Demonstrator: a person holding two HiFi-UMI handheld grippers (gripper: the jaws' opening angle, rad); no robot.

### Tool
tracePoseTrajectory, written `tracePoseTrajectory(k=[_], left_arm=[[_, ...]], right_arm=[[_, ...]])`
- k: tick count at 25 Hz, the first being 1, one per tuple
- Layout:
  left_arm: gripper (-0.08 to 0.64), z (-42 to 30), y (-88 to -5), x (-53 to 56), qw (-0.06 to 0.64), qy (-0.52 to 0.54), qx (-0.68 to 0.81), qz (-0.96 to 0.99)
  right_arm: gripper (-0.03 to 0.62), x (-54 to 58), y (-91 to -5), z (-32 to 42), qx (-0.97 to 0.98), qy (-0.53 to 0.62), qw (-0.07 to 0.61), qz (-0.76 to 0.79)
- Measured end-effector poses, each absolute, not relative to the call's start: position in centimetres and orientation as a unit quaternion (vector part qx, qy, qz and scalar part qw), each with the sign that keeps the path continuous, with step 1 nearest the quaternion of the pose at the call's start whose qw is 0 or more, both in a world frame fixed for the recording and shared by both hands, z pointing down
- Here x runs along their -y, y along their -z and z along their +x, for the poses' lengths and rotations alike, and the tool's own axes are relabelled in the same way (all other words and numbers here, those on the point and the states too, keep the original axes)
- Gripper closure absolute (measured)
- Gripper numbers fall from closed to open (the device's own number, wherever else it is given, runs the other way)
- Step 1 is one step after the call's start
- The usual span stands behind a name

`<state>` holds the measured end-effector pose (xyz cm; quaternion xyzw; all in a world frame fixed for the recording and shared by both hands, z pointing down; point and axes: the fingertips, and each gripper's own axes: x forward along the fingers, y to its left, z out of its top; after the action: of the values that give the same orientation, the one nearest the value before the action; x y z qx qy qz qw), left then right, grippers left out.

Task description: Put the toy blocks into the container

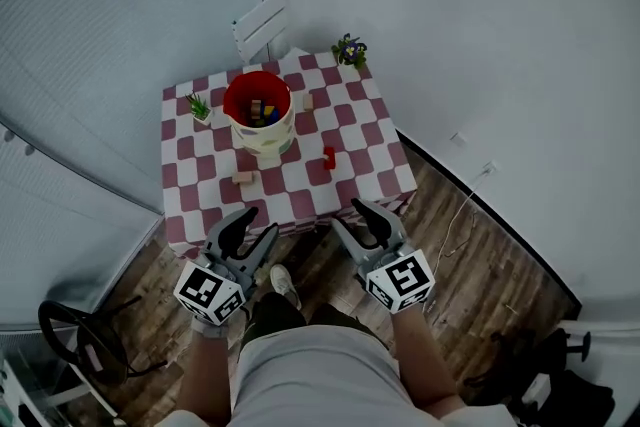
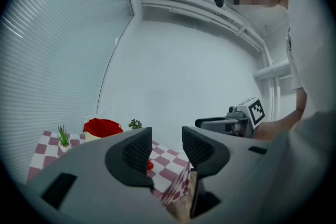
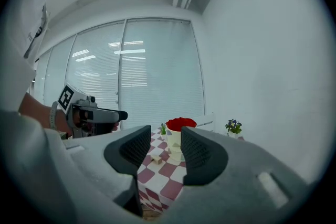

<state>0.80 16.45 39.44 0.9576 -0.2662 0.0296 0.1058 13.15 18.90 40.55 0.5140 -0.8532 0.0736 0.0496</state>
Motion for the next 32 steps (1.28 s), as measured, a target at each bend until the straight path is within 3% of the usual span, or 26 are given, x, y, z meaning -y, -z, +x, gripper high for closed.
tracePoseTrajectory(k=[12, 32], left_arm=[[0.403, -7.9, -42.3, -6.6, 0.147, -0.026, 0.305, 0.941], [0.403, -14.4, -47.6, -6.4, 0.220, -0.046, 0.513, 0.828]], right_arm=[[0.416, -7.7, -45.4, 4.2, 0.875, -0.100, 0.146, 0.450], [0.416, 0.8, -58.1, -3.0, 0.925, -0.113, 0.279, 0.233]])
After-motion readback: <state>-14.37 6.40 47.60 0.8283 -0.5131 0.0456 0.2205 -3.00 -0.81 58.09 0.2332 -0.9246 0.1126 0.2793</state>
